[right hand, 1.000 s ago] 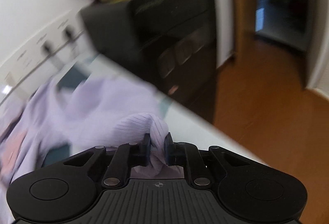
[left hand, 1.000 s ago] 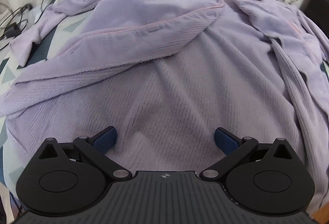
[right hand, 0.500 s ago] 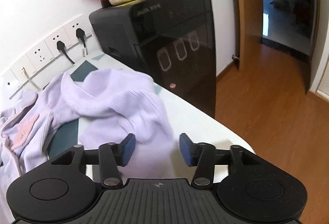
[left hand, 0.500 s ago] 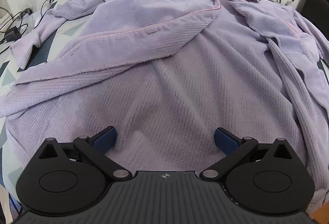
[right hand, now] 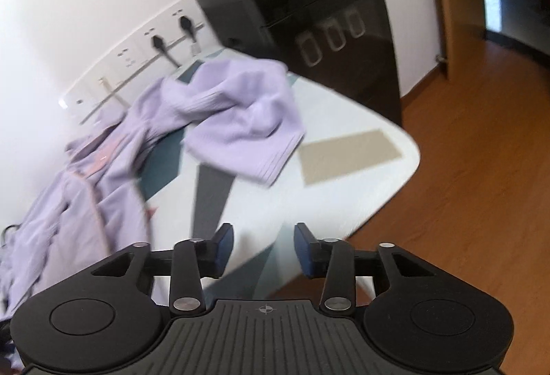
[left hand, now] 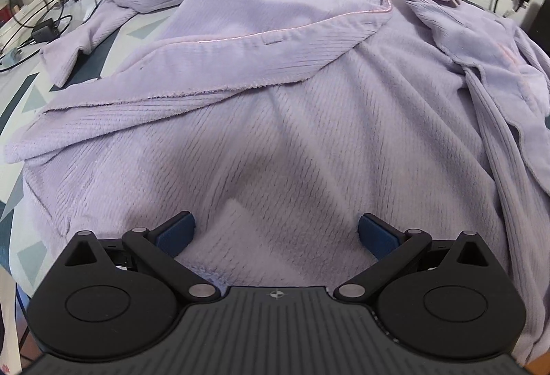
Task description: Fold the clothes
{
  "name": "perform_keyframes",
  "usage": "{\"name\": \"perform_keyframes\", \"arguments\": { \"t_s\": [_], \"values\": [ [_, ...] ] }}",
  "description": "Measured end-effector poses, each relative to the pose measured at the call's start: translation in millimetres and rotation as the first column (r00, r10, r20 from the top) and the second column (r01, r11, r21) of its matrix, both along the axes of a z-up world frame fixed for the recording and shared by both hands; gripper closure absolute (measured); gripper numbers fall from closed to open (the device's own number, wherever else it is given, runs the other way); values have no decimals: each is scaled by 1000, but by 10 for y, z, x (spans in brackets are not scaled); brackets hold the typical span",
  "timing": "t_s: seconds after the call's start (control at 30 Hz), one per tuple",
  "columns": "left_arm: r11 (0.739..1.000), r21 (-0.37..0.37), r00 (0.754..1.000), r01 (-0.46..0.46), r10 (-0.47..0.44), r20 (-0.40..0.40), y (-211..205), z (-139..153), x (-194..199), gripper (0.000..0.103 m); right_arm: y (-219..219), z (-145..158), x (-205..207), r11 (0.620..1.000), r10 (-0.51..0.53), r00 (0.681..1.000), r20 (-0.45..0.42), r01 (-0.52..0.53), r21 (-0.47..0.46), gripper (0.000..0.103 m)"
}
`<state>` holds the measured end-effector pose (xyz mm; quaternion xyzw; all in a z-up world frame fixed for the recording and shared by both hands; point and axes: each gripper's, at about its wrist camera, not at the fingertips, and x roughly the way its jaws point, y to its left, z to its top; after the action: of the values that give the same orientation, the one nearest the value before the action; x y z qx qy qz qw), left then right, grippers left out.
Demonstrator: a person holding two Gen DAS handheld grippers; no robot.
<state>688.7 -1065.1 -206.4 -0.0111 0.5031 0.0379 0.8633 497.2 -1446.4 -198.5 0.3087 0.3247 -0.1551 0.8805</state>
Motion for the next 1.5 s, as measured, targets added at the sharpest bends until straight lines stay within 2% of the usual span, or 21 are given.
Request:
{"name": "perform_keyframes", "arguments": {
  "t_s": [0.07, 0.13, 0.23, 0.3, 0.4, 0.53, 0.67, 0.77, 0.83, 0.9, 0.93, 0.97, 1.0, 1.03, 1.07, 1.1, 1.17, 1.3, 1.4, 1.47, 1.5],
  "values": [
    [1000, 17, 1000, 17, -17, 3, -51, 5, 39, 0, 74, 14, -98, 1000, 16, 1000, 10, -16, 24, 68],
    [999, 31, 999, 38, -38, 3, -93, 10, 80, 0, 182, -12, -191, 998, -11, 1000, 1, 10, 56, 68],
    [994, 24, 994, 104, -103, -20, -66, 18, 160, 0, 355, -61, -311, 993, -47, 999, -6, 48, 111, 70],
    [989, -12, 988, 150, -150, -44, 18, 13, 204, 0, 473, -86, -354, 987, -53, 999, -9, 53, 154, 71],
    [963, -27, 962, 267, -268, -51, 161, 15, 149, 0, 657, -78, -365, 985, -61, 998, -33, 65, 161, 71],
    [916, -26, 916, 400, -400, -28, 437, 30, -83, 0, 871, -69, -373, 979, -94, 994, -57, 102, 177, 71],
    [857, 44, 858, 513, -514, -6, 679, 68, -202, 0, 1064, -37, -328, 978, -117, 988, -102, 133, 158, 71],
    [858, 28, 859, 512, -512, -14, 842, 49, -126, 0, 1201, 45, -269, 979, -136, 987, -89, 148, 144, 71],
    [866, -30, 865, 500, -500, -39, 877, 18, -7, 0, 1276, 98, -231, 978, -155, 985, -71, 164, 133, 69],
    [854, -26, 854, 519, -520, -21, 833, 26, 67, 1, 1353, 127, -201, 975, -188, 980, -58, 194, 113, 65],
    [853, -40, 853, 521, -522, -18, 824, 34, 98, 3, 1382, 127, -187, 974, -196, 979, -62, 202, 105, 65],
    [851, -50, 851, 523, -524, -14, 821, 46, 116, 11, 1408, 118, -181, 971, -205, 976, -70, 211, 108, 65],
    [847, -49, 848, 529, -530, -2, 835, 73, 89, 31, 1424, 110, -183, 968, -213, 974, -76, 221, 117, 65],
    [844, -49, 845, 534, -535, 8, 854, 96, 54, 44, 1442, 99, -193, 965, -219, 973, -79, 228, 128, 65],
    [840, -53, 842, 540, -540, 8, 884, 105, -5, 64, 1463, 84, -203, 963, -223, 971, -83, 233, 135, 65],
    [836, -57, 838, 545, -546, 9, 915, 115, -65, 77, 1485, 71, -216, 963, -225, 970, -88, 236, 134, 64],
    [829, -65, 831, 555, -556, 11, 975, 134, -184, 87, 1509, 35, -236, 961, -231, 968, -96, 243, 130, 63],
    [819, -95, 823, 566, -568, 8, 1081, 153, -402, 90, 1518, -25, -250, 957, -246, 963, -109, 259, 130, 63],
    [827, -152, 837, 541, -547, -1, 1151, 168, -481, 89, 1537, -25, -230, 961, -242, 965, -98, 252, 110, 63],
    [830, -146, 840, 538, -543, 5, 1163, 170, -498, 84, 1557, -5, -207, 966, -236, 968, -91, 243, 89, 63],
    [832, -138, 840, 538, -542, 5, 1164, 180, -490, 76, 1572, 15, -187, 970, -222, 971, -84, 229, 79, 63]
  ]
}}
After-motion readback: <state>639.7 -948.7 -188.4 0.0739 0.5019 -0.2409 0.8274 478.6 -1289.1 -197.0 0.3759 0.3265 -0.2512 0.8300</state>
